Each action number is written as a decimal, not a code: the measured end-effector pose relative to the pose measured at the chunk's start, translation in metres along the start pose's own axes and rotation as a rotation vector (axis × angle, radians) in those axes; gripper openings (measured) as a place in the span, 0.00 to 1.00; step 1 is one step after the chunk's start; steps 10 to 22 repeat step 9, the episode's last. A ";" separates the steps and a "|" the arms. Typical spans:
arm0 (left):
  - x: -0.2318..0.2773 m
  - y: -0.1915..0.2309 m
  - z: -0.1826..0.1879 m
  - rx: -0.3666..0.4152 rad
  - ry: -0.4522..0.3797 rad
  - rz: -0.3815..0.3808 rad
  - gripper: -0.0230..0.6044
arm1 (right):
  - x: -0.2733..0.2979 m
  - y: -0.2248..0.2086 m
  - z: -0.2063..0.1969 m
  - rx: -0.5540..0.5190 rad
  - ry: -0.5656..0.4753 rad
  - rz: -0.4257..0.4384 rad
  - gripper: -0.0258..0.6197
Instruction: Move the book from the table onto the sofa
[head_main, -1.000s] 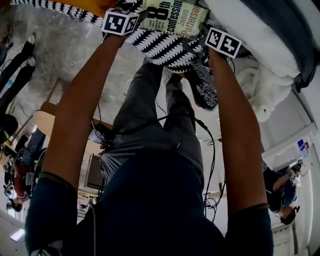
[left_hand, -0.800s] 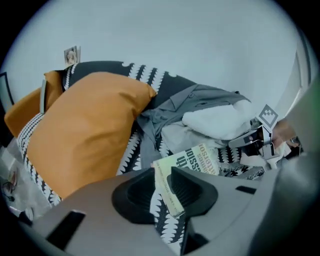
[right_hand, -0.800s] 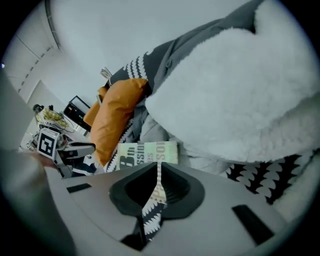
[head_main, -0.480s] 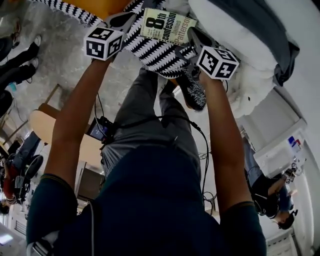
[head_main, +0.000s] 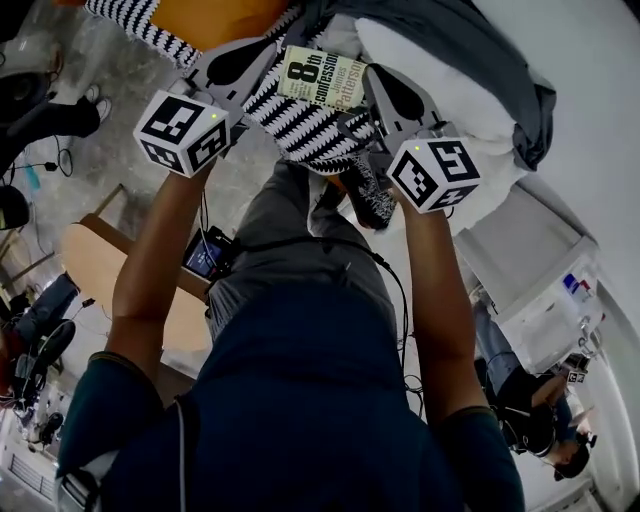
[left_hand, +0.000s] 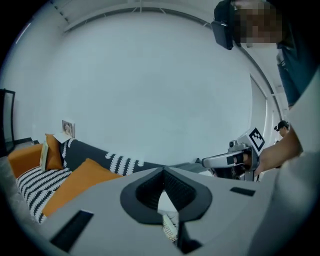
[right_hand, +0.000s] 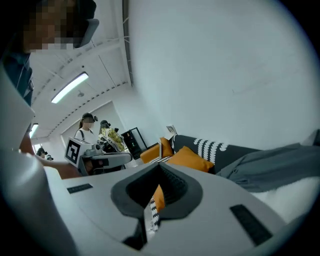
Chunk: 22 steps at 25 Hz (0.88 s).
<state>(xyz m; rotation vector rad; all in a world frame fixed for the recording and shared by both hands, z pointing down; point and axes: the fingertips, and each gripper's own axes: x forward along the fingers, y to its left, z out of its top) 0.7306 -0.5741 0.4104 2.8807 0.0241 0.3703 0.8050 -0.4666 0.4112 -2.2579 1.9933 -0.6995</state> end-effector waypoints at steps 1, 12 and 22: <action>-0.012 -0.004 0.010 0.013 -0.032 0.008 0.04 | -0.010 0.009 0.008 -0.024 -0.021 0.008 0.06; -0.121 -0.026 0.061 0.054 -0.166 0.135 0.04 | -0.096 0.081 0.047 -0.097 -0.126 0.078 0.06; -0.121 -0.026 0.061 0.054 -0.166 0.135 0.04 | -0.096 0.081 0.047 -0.097 -0.126 0.078 0.06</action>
